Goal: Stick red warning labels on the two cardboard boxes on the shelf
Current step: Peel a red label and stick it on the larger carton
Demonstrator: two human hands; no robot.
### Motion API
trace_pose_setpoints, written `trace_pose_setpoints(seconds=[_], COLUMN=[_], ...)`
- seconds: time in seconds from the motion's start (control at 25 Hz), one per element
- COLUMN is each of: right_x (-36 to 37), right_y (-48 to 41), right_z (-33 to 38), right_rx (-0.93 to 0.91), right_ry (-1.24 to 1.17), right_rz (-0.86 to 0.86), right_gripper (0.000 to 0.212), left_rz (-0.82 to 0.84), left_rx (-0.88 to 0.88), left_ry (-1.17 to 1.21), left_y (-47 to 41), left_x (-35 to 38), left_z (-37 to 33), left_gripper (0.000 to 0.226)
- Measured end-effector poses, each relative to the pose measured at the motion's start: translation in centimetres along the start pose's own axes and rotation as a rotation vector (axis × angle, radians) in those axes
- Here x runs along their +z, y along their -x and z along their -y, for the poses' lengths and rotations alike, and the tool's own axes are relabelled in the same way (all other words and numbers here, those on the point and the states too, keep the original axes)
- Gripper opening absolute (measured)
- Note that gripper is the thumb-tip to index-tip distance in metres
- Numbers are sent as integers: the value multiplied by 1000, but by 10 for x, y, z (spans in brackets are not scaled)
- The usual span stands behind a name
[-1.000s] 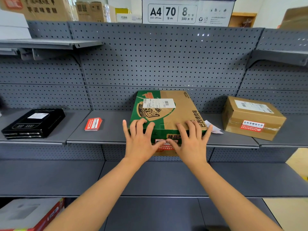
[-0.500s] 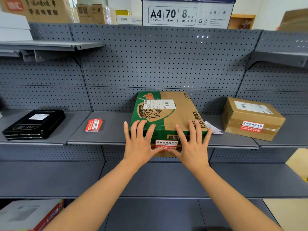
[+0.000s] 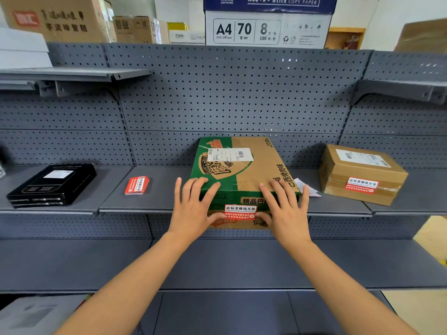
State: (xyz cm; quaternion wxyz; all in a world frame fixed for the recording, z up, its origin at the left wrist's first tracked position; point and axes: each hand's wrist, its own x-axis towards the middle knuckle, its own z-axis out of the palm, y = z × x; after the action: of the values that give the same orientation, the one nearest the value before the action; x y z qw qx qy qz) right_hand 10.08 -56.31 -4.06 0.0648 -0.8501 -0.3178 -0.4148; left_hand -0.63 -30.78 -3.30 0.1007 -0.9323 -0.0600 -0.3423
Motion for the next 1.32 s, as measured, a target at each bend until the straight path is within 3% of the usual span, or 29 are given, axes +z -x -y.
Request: trace_pose_setpoints(seconds=[0.16, 0.44, 0.52, 0.64, 0.76, 1.04, 1.32], right_x=[-4, -37, -45, -44, -39, 15, 80], right_y=[-2, -21, -22, -24, -34, -82, -154], right_z=[-5, -17, -12, 0, 17, 3, -51], right_rx=[153, 884, 954, 936, 856, 873, 1088], right_ry=[-225, -1003, -1062, -1186, -1265, -1102, -1159], right_rz=[25, 97, 49, -11, 29, 22, 279], right_gripper=[70, 47, 36, 23, 17, 18, 64], left_rz=[-9, 77, 45, -57, -88, -198, -89], left_rx=[-72, -610, -699, -894, -957, -1027, -1027], left_ry=[185, 1014, 1104, 1174, 1167, 1031, 1019], left_y=[2, 5, 6, 8, 12, 25, 34], left_x=[-5, -16, -15, -15, -19, -27, -48], left_z=[4, 13, 14, 31, 57, 85, 59], left_gripper=[83, 67, 60, 49, 44, 31, 15])
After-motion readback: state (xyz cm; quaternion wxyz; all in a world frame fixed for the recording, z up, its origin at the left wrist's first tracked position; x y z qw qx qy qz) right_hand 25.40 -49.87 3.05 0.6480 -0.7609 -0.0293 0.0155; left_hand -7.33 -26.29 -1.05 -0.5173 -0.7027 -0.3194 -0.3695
